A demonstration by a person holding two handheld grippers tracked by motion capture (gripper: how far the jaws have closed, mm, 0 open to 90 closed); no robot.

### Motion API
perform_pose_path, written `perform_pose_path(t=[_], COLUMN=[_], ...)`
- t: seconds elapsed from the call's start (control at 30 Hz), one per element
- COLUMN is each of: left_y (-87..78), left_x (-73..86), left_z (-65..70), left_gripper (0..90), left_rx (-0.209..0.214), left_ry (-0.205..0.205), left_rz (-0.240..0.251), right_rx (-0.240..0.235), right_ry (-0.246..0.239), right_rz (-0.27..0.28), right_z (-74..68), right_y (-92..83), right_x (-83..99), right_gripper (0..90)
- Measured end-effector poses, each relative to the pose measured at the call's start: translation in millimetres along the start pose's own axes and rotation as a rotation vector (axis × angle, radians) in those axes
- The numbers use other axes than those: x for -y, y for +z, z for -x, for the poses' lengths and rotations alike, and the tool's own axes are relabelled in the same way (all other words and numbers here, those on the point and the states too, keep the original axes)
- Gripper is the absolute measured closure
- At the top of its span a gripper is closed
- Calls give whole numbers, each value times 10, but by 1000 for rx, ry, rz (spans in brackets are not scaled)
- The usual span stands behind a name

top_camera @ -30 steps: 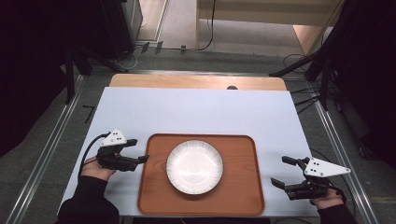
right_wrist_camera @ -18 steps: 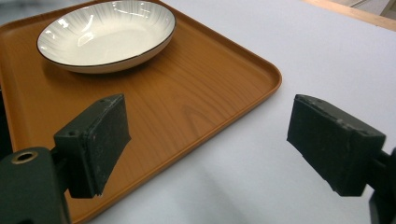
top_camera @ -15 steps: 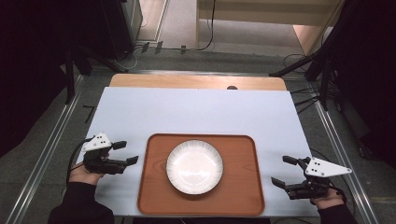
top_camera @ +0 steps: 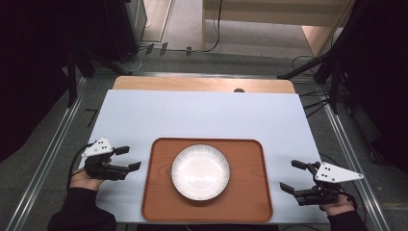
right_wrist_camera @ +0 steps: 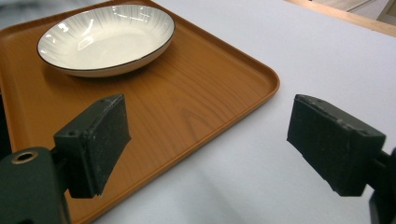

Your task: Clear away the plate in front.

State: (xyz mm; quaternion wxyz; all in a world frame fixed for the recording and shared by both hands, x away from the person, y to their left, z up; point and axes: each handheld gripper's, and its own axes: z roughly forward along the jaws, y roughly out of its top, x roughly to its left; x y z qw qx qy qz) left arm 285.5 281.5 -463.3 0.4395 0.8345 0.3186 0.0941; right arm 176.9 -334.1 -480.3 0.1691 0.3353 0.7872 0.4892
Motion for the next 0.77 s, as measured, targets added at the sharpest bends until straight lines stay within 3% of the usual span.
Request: perform_pose_path(t=[0.2, 0.37, 0.77], left_y=[20, 51, 75], left_x=[2, 11, 17], left_z=[14, 24, 20], left_gripper=[220, 220, 218], left_rx=[9, 11, 12], left_ry=[11, 20, 17], left_rz=[-13, -53, -77], right_rx=[2, 3, 3], right_ry=[-2, -5, -6], right_rz=[2, 2, -7], right_z=[-2, 1, 8], right_y=[-3, -2, 0], right_x=[0, 1, 5], right_gripper=[136, 136, 136])
